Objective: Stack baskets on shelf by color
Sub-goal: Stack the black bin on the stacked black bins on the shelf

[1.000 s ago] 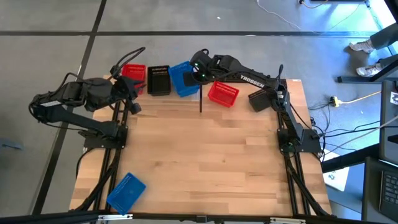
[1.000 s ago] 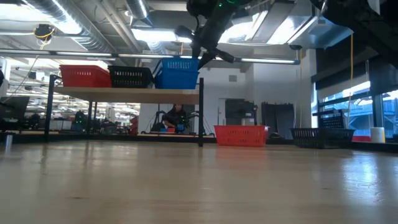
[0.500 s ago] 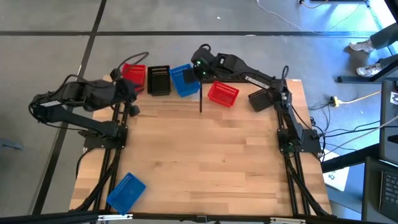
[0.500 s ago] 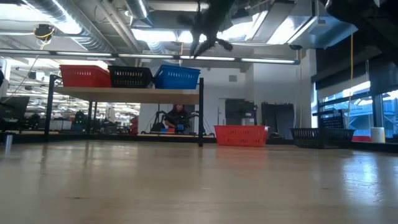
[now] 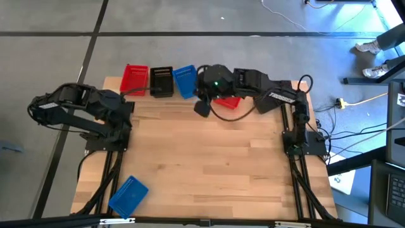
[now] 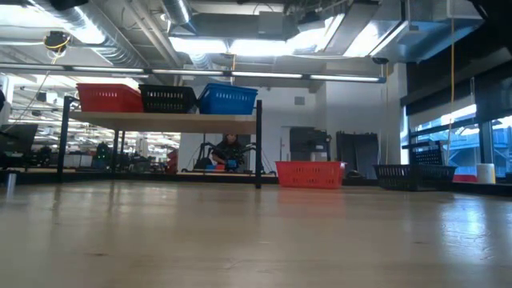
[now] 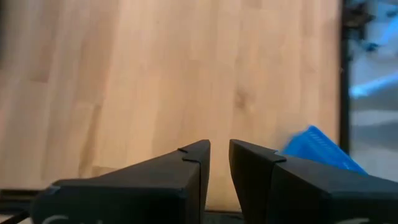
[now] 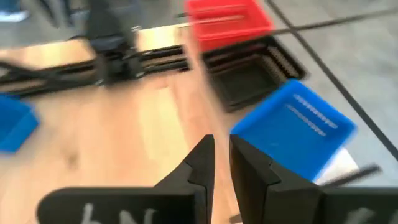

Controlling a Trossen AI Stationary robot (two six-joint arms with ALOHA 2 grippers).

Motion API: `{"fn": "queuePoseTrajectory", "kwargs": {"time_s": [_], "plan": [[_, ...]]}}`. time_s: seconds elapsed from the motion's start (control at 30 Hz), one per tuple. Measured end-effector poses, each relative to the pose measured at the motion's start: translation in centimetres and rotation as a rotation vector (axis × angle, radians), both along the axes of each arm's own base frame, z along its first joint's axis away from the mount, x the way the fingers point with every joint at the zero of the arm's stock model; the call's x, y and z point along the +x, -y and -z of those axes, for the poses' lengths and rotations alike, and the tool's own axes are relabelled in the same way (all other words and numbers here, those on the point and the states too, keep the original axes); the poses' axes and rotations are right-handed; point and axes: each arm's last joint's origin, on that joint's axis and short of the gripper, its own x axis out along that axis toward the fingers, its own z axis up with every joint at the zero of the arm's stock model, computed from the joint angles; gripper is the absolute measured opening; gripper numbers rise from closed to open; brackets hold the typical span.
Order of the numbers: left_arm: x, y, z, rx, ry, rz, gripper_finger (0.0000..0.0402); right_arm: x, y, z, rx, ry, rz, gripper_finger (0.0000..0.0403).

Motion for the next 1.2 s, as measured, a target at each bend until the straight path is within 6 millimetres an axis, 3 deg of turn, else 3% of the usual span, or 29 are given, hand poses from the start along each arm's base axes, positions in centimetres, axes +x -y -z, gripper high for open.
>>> {"fn": "queuePoseTrajectory", "kwargs": {"time_s": [0.17, 0.33, 0.43, 0.63, 0.93, 1.07, 1.2], "plan": [[0.1, 0.3, 0.0, -0.025, 0.007, 0.035, 0.0053, -1.1, -0.9, 0.8, -0.002, -0.139, 0.004, 0.0047], [0.2, 0.2, -0.1, -0.011, 0.015, 0.023, 0.0053, -3.7, 1.4, 2.3, 0.014, -0.367, 0.318, 0.0047], [0.2, 0.1, -0.1, 0.019, 0.017, 0.001, 0.0053, -4.7, 2.8, 2.7, 0.036, -0.440, 0.404, 0.0047], [0.2, 0.1, -0.1, 0.022, 0.017, -0.002, 0.0053, -5.1, 4.8, 2.9, 0.082, -0.462, 0.383, 0.0047], [0.1, 0.1, -0.1, 0.021, 0.019, -0.007, 0.0053, -6.2, 5.6, 2.3, 0.089, -0.461, 0.371, 0.0047], [0.1, 0.1, -0.1, 0.020, 0.019, -0.008, 0.0053, -8.6, 5.2, 2.0, 0.109, -0.465, 0.414, 0.0047], [0.1, 0.1, -0.1, 0.025, 0.019, -0.012, 0.0053, -12.2, 4.4, 3.3, 0.141, -0.499, 0.549, 0.0047]]}}
